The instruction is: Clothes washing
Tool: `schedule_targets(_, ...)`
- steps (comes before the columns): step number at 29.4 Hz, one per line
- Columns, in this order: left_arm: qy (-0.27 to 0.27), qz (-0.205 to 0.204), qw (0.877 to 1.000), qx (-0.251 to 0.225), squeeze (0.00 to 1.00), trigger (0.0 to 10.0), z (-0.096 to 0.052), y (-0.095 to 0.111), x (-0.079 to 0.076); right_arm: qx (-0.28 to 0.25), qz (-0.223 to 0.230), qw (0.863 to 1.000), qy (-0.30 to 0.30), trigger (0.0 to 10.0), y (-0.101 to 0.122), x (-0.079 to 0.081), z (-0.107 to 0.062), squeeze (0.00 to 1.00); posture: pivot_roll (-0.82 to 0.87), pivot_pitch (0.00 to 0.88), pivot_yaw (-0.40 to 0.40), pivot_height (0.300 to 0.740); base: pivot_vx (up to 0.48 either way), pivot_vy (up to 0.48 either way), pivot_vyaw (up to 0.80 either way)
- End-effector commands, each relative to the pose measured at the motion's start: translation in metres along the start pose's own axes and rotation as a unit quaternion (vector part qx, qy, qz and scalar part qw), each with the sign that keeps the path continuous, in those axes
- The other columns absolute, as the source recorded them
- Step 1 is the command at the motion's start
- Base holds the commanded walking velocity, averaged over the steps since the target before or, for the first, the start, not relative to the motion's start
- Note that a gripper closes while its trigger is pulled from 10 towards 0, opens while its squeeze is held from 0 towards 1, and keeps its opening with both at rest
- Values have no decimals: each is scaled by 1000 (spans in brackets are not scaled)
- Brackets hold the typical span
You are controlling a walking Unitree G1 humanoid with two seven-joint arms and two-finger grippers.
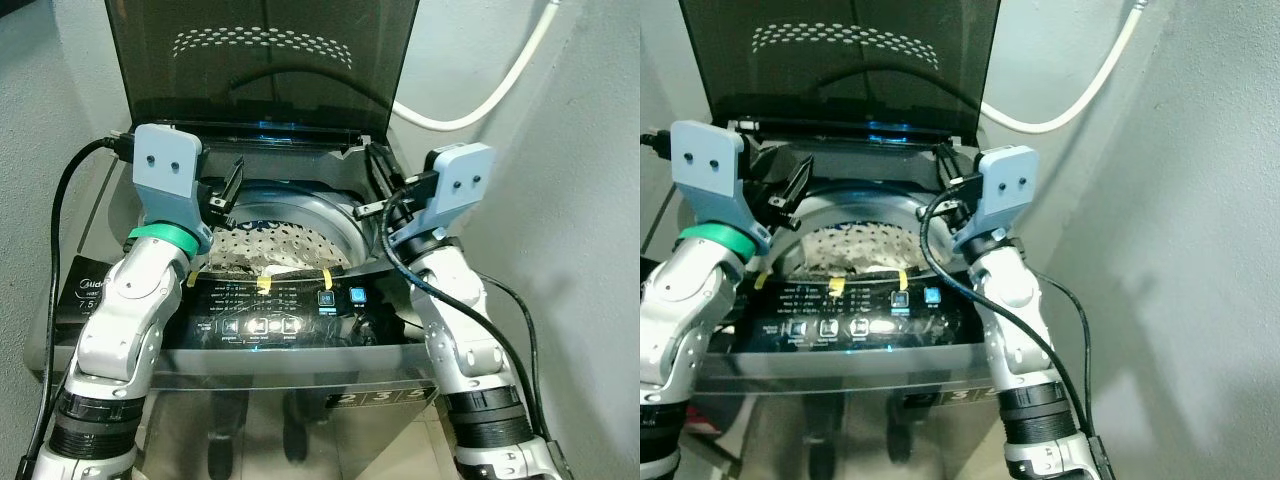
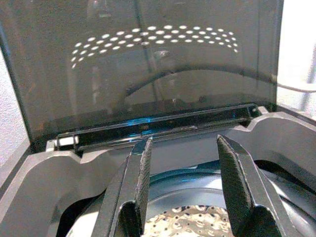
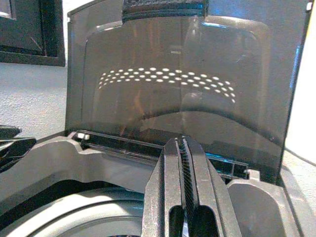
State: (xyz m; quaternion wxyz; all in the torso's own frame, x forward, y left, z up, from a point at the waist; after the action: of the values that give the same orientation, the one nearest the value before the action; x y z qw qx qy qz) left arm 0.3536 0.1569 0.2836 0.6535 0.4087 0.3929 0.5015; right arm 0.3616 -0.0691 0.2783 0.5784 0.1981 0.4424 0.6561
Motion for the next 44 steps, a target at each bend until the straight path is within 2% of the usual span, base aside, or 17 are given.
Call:
schedule_targets(1, 9, 2, 1000, -3, 0, 10000, -2, -2, 3, 12, 8, 1000, 1, 10000, -6, 1, -2, 0, 191, 0, -61, 740, 0, 0, 0)
schedule_targets(8, 15, 1, 1000, -4, 0, 10000, -1, -3, 4, 22, 8, 1000, 6, 10000, -10, 2, -3, 0, 184, 0, -55, 740, -89, 0, 0)
schedule_targets(44, 13, -2, 1000, -2, 0, 10000, 1, -5, 2, 33, -18, 999, 17, 10000, -15, 9, -8, 0, 171, 0, -38, 740, -378, 0, 0)
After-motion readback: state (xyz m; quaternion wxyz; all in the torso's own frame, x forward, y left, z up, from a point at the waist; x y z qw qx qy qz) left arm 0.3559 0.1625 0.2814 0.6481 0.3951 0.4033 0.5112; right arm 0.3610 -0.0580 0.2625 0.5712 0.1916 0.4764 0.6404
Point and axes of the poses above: a point about 5 cm out from each wrist's last joint towards the gripper, its own z axis pointing out of the wrist towards the gripper, its own y axis along the axis of the wrist's last joint, x = y × z, the point moved 4 cm from there along z, pointing out of the wrist towards the gripper, and after that the axes turned 15 degrees about -z, right-handed, at the moved point
